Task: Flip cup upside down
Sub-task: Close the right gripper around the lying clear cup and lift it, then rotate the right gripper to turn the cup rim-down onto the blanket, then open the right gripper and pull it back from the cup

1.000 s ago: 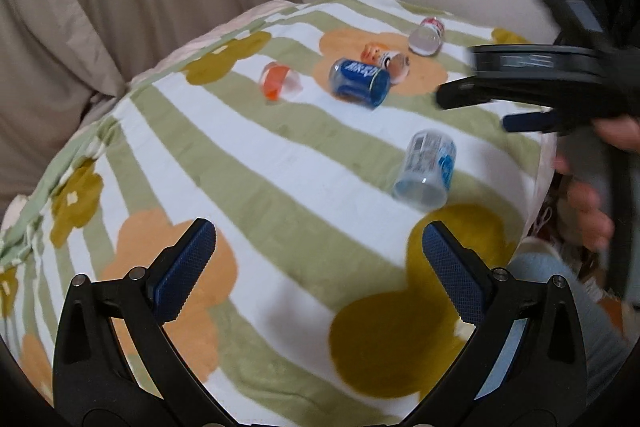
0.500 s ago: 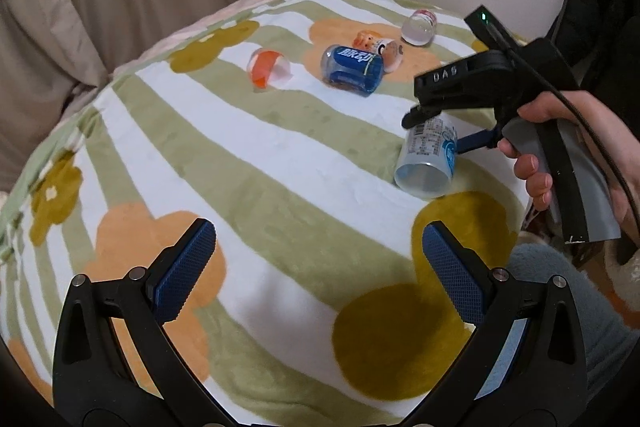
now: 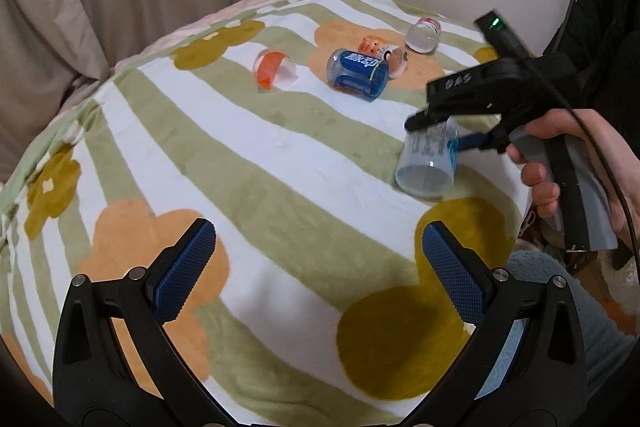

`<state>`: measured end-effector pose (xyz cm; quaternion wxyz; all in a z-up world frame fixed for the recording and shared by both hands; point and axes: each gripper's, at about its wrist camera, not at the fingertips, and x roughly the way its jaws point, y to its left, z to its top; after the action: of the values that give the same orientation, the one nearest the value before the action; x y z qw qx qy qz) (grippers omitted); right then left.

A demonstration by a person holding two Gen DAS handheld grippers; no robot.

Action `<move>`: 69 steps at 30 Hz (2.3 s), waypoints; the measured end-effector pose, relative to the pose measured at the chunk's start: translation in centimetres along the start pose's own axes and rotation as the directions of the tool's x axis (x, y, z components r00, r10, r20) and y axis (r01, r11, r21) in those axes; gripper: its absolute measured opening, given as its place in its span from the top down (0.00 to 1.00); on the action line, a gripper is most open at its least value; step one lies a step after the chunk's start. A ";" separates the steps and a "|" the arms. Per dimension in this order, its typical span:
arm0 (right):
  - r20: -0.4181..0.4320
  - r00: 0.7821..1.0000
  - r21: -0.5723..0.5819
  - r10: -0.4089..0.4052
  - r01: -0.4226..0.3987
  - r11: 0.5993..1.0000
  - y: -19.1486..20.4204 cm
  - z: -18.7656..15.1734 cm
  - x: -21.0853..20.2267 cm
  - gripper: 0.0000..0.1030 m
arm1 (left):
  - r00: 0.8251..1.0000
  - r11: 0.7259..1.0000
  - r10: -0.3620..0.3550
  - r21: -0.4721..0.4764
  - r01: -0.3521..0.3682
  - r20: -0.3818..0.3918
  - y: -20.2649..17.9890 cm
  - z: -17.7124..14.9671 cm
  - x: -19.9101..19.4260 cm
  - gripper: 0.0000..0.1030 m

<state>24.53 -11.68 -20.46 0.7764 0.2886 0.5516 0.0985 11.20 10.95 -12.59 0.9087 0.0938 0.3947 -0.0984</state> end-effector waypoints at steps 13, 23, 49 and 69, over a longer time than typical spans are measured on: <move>0.430 0.895 -0.589 0.119 0.179 0.788 3.8 -4.6 -0.4 0.40 | 1.000 0.989 -0.002 -0.148 0.000 -0.014 1.1 -1.5 0.0 0.00; 0.349 0.934 -0.810 0.077 0.259 0.526 4.5 -7.7 -0.3 0.40 | 0.999 0.977 -0.043 -0.208 0.042 0.000 1.0 -0.8 0.3 0.00; 0.254 0.967 -0.865 0.003 0.226 0.448 5.1 -8.3 0.9 0.00 | 1.000 0.978 -0.012 -0.208 0.015 0.016 0.5 -0.7 -1.1 0.00; 0.607 0.770 -0.647 0.199 0.333 0.686 6.1 -13.0 -20.7 0.00 | 0.927 0.980 0.124 -0.188 -0.059 0.355 -3.3 2.7 -12.4 0.00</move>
<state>5.99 -12.13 -3.42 0.9666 -0.0482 0.1817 0.1740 3.98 8.36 -2.00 0.9744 0.0122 0.2213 -0.0367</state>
